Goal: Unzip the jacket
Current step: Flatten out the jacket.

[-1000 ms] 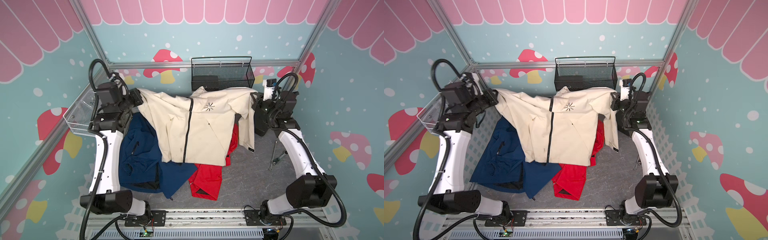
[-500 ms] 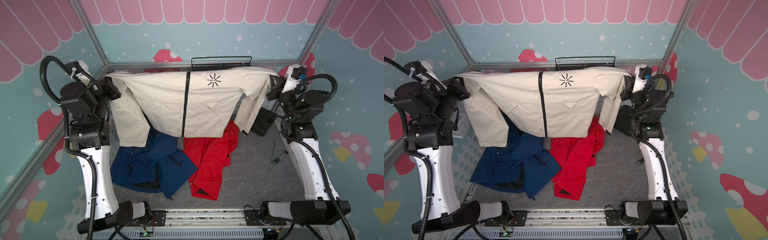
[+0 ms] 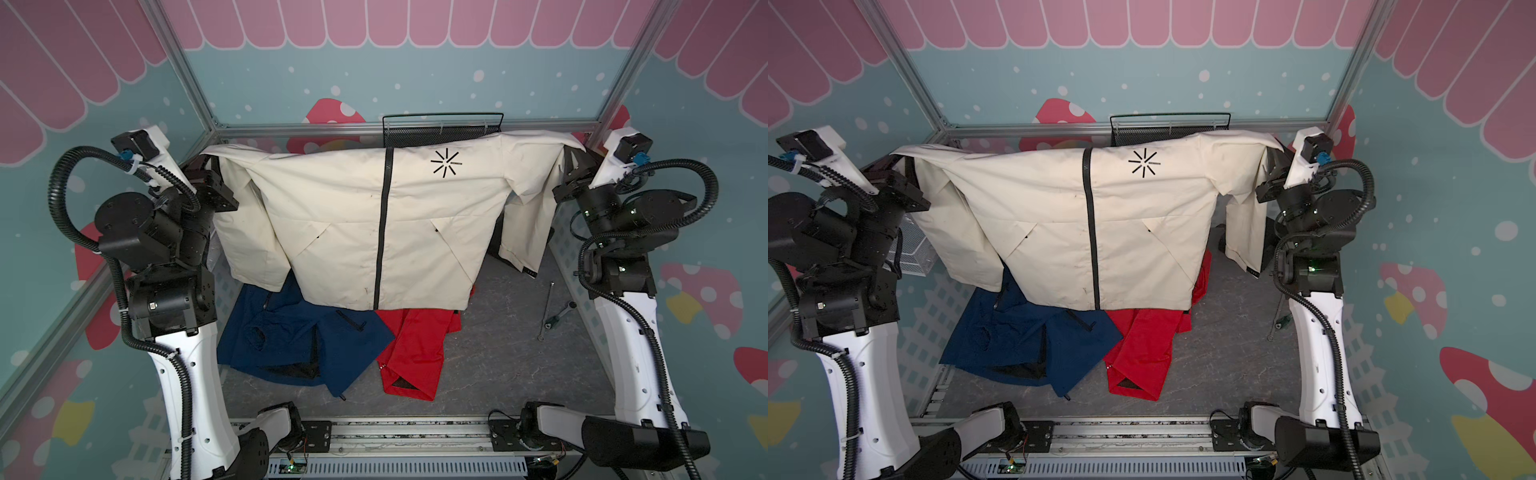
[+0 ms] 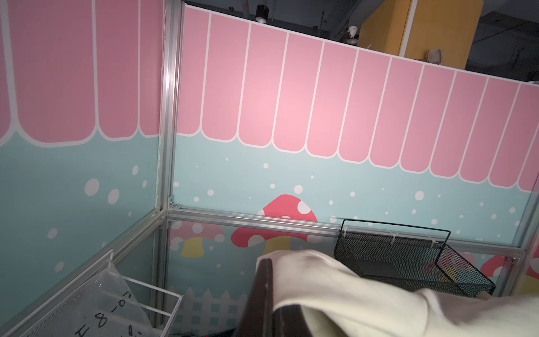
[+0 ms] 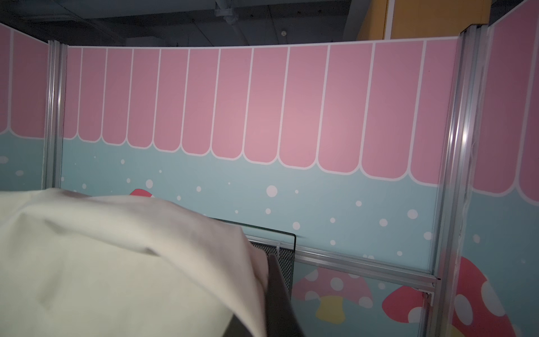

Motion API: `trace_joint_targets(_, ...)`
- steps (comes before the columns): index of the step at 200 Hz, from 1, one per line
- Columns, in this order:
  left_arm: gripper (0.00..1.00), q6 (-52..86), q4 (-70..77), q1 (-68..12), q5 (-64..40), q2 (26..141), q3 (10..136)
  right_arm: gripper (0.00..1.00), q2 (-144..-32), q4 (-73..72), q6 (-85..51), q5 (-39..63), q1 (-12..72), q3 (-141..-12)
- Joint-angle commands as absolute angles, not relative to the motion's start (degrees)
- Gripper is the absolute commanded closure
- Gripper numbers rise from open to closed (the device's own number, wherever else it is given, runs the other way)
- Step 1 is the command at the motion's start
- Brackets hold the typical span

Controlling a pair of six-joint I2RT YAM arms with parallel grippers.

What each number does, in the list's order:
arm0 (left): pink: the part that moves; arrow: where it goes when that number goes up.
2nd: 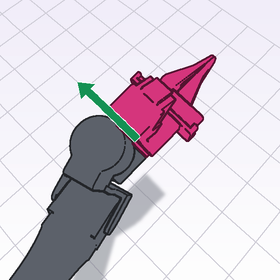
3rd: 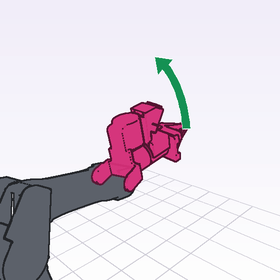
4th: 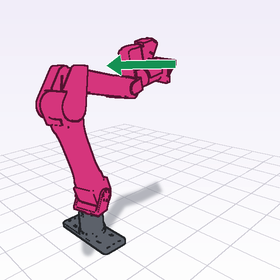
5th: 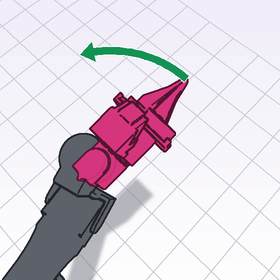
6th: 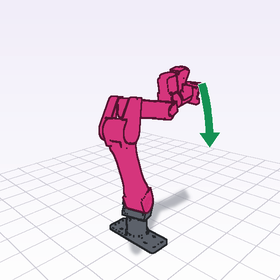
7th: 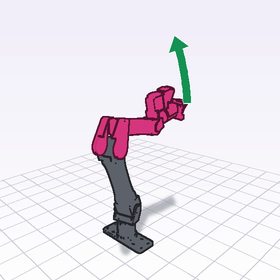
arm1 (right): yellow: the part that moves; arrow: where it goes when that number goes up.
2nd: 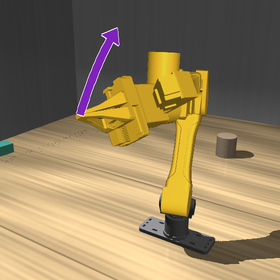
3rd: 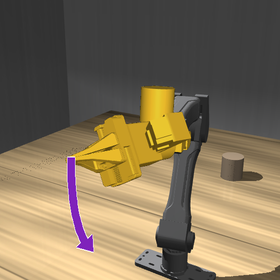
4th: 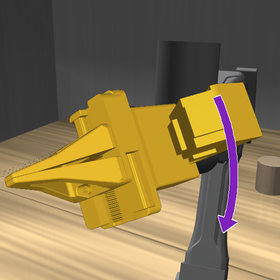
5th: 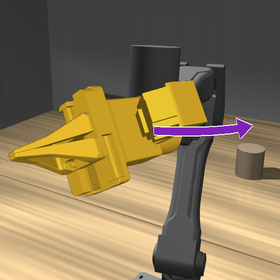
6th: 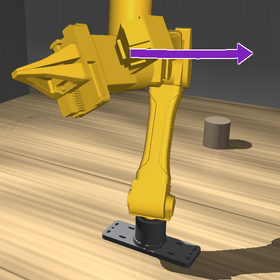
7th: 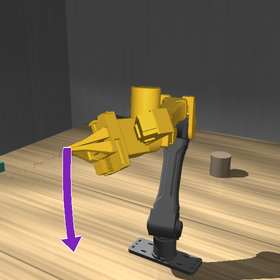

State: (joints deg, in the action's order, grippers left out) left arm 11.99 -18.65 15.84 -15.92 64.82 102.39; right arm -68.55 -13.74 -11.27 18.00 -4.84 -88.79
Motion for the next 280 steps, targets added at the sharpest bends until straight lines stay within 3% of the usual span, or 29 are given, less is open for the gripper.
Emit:
trace_joint_targets(1,1.0,14.8,-9.6,17.1,-14.9,60.5,102.1,1.0,-63.0,-20.0,-10.8,13.0,-6.0,-88.3)
trace_joint_targets(36,1.0,20.6,-7.1,17.1,-14.8,61.9,102.7,1.0,-64.3,-20.4,-9.1,12.0,-6.0,-88.4)
trace_joint_targets(89,1.0,25.5,0.4,17.0,-16.7,68.7,91.8,1.0,-80.7,-19.4,-12.0,19.8,-5.9,-88.6)
trace_joint_targets(102,0.94,27.7,5.2,17.1,-19.2,71.1,86.9,0.99,-84.6,-23.7,-12.6,24.1,-5.8,-85.8)
trace_joint_targets(109,0.87,28.8,7.1,16.9,-20.9,72.9,84.7,0.93,-86.5,-26.7,-12.7,26.8,-5.7,-84.0)
trace_joint_targets(118,0.67,29.7,9.3,16.4,-23.1,75.7,82.5,0.8,-88.7,-31.0,-12.5,29.7,-5.5,-81.0)
trace_joint_targets(130,0.43,30.0,10.7,15.5,-25.0,79.3,80.0,0.49,-90.9,-34.6,-11.8,31.5,-5.0,-77.1)
trace_joint_targets(146,0.3,30.6,8.6,15.1,-24.7,82.1,77.3,0.25,-92.3,-32.7,-10.5,31.1,-4.7,-73.9)
trace_joint_targets(150,0.28,30.6,7.5,15.1,-24.3,82.3,76.8,0.07,-92.2,-31.2,-10.4,30.2,-4.7,-73.4)
trace_joint_targets(155,0.27,30.0,5.6,15.1,-23.9,82.1,76.3,0.01,-92.1,-28.8,-10.4,29.1,-4.7,-73.1)
trace_joint_targets(182,0.22,23.0,-13.1,14.5,-20.7,79.2,78.2,0.01,-91.5,-13.5,-10.3,27.4,-4.7,-74.7)
trace_joint_targets(214,0.22,18.9,-36.3,14.5,-17.2,75.6,79.8,0.01,-92.3,1.2,-16.2,34.6,-4.6,-75.1)
trace_joint_targets(240,0.23,18.2,-45.3,14.5,-16.1,71.3,76.0,0.11,-90.6,2.6,-18.8,40.4,-1.6,-68.0)
trace_joint_targets(250,0.23,18.1,-48.1,14.6,-16.5,70.4,74.4,0.09,-90.0,4.3,-17.9,41.1,0.5,-66.1)
trace_joint_targets(259,0.23,18.0,-50.3,14.6,-17.3,70.0,73.1,0.01,-89.6,6.1,-17.5,40.4,2.4,-64.9)
trace_joint_targets(280,0.25,18.3,-54.6,14.7,-19.0,70.2,69.3,0.0,-87.7,6.7,-18.9,38.8,6.1,-60.0)
